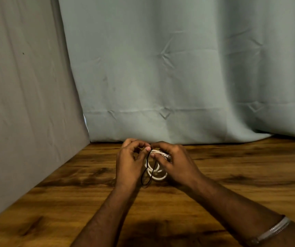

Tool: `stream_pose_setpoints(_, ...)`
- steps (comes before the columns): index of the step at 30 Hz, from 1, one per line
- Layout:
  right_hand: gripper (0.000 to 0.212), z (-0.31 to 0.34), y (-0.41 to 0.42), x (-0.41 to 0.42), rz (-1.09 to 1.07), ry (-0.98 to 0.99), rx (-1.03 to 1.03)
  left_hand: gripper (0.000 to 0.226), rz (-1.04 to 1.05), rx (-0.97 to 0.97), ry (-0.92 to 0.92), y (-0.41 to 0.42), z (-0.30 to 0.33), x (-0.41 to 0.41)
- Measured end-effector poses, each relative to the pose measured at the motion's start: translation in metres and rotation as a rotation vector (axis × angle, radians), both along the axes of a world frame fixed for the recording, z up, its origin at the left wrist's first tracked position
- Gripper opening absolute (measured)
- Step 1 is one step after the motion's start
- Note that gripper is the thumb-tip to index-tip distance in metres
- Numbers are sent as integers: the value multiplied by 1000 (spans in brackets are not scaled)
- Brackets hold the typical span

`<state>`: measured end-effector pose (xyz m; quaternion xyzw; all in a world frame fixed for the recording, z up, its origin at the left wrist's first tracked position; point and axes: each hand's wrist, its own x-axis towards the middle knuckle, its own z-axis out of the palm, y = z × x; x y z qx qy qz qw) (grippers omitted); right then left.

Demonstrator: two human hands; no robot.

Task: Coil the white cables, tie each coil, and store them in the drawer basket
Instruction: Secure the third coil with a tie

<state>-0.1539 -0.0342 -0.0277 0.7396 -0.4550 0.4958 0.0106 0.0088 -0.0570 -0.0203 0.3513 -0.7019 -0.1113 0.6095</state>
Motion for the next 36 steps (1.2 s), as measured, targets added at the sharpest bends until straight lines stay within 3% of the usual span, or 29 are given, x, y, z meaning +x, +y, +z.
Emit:
stream_pose_setpoints(7,17,1,2,7,151,-213,91,7,61,-131,-131,7,2,1)
stream_pose_setpoints(13,14,2,3,7,192,-230,54,10,74,-194,-185,8,1,-3)
stream_pose_setpoints(24,16,-5,-4,7,262,-407,57,9,8,-178,-84,8,3,1)
stream_pose_setpoints(33,12,-7,-6,7,243,-312,129,14,22,-247,-142,6,2,2)
stream_pose_setpoints(36,11,-7,-6,7,253,-369,144,12,41,-322,-38,13,7,1)
